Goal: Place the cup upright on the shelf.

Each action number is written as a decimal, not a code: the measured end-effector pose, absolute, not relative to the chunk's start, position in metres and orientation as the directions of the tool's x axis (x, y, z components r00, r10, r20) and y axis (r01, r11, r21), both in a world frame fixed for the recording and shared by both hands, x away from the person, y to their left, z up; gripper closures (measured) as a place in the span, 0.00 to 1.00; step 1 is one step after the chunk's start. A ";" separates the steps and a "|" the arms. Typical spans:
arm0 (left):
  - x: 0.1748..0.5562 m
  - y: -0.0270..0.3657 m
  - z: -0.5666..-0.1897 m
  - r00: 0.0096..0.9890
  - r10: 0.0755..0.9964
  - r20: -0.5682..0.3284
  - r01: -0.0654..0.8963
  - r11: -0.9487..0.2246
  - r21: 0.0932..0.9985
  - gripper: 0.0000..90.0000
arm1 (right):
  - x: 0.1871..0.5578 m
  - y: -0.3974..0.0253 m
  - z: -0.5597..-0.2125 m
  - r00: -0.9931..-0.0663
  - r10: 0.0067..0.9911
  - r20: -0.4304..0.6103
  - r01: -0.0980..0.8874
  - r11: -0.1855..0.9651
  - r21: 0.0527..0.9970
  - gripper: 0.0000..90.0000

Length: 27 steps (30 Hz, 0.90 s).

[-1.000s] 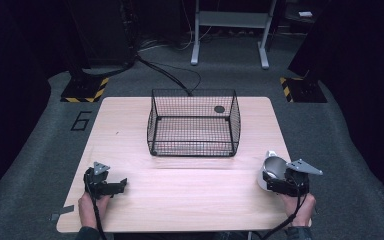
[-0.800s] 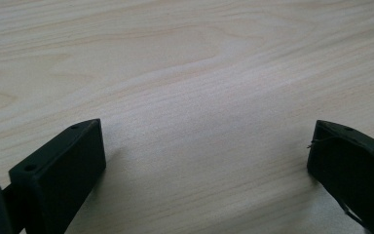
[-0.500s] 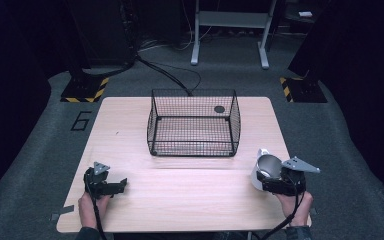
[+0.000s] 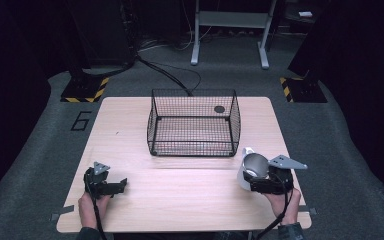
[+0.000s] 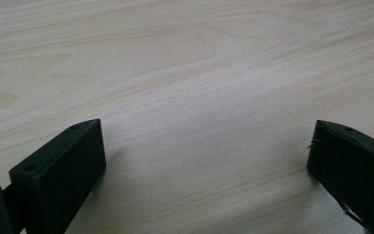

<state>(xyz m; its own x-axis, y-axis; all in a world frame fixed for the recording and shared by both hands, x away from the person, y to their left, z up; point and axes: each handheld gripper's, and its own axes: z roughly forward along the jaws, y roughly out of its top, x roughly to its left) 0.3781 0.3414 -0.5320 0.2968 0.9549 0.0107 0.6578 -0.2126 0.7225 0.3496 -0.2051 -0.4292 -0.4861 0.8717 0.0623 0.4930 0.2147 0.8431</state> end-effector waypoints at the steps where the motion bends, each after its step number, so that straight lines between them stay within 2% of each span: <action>1: 0.378 0.341 -0.532 0.298 0.955 0.012 0.657 -0.214 0.723 0.01 | 0.350 -0.202 -0.429 -0.496 0.866 0.056 0.489 0.225 0.843 0.08; 27: 0.380 0.341 -0.532 0.290 0.957 -0.002 0.659 -0.198 0.726 0.00 | 0.374 -0.135 -0.408 -0.649 0.759 0.056 0.425 0.301 0.854 0.08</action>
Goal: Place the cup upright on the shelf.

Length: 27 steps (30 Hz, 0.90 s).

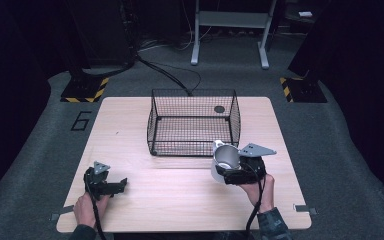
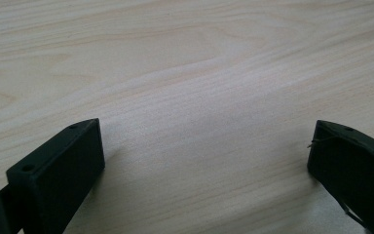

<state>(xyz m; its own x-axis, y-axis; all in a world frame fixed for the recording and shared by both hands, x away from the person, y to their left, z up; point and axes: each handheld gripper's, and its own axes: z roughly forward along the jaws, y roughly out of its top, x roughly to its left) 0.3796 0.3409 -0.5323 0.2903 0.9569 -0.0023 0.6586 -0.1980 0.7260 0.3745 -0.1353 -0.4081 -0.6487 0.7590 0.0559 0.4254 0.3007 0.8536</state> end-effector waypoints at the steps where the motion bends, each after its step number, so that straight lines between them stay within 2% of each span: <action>1: 0.380 0.341 -0.532 0.292 0.956 -0.002 0.657 -0.199 0.727 0.00 | 0.375 -0.134 -0.407 -0.650 0.757 0.060 0.427 0.300 0.853 0.08; 17: 0.383 0.343 -0.531 0.365 0.931 0.006 0.650 -0.259 0.715 0.00 | 0.381 -0.121 -0.384 -0.682 0.731 0.040 0.393 0.320 0.862 0.08; 27: 0.384 0.343 -0.531 0.369 0.930 0.008 0.650 -0.264 0.712 0.00 | 0.392 -0.112 -0.367 -0.694 0.720 0.023 0.369 0.327 0.870 0.08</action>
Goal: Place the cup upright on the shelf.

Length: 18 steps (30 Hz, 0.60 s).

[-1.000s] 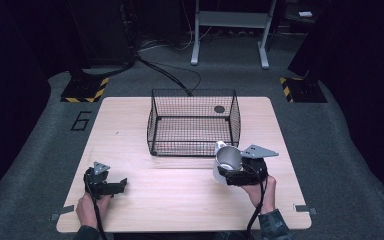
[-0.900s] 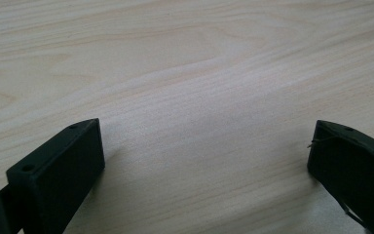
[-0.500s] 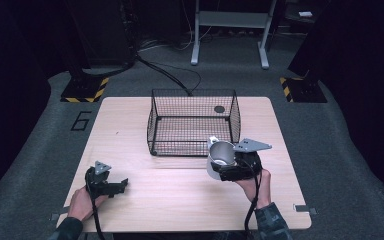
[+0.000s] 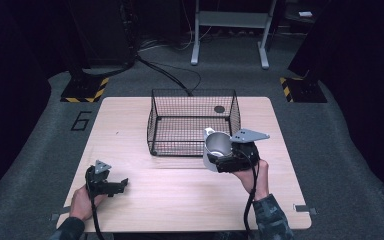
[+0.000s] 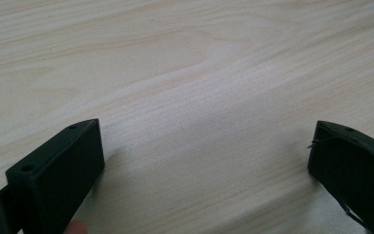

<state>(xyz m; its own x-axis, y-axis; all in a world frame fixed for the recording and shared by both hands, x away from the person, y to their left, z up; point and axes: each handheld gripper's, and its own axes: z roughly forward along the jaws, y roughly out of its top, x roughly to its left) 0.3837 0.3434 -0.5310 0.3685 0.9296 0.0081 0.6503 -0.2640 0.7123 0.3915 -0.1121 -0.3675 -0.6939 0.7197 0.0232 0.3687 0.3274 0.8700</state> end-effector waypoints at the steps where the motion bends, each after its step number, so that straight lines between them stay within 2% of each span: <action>1: 0.384 0.343 -0.531 0.369 0.930 0.008 0.650 -0.264 0.713 0.00 | 0.393 -0.111 -0.366 -0.696 0.717 0.020 0.367 0.332 0.869 0.08; 18: 0.384 0.343 -0.532 0.362 0.932 0.008 0.645 -0.257 0.719 0.00 | 0.422 -0.097 -0.341 -0.708 0.706 0.010 0.338 0.326 0.883 0.08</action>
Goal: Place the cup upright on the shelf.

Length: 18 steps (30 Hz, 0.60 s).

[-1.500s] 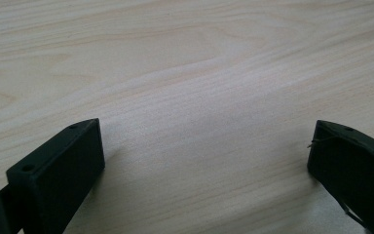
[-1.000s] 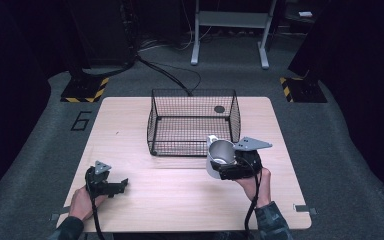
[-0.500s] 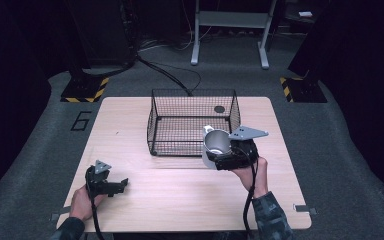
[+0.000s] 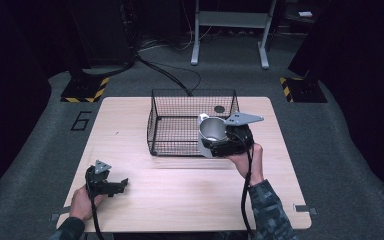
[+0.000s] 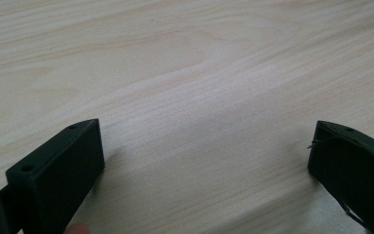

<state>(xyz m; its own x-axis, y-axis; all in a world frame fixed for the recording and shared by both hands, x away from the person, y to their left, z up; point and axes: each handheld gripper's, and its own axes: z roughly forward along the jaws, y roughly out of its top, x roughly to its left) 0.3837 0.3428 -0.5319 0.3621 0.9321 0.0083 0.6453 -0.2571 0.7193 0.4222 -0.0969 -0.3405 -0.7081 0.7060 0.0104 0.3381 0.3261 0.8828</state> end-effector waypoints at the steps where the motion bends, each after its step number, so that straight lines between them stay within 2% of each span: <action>1: 0.384 0.343 -0.532 0.362 0.932 0.008 0.645 -0.257 0.719 0.00 | 0.424 -0.097 -0.340 -0.713 0.701 0.000 0.330 0.336 0.882 0.08; 18: 0.384 0.343 -0.532 0.364 0.932 0.003 0.649 -0.255 0.717 0.00 | 0.465 -0.082 -0.330 -0.696 0.718 0.006 0.348 0.329 0.878 0.08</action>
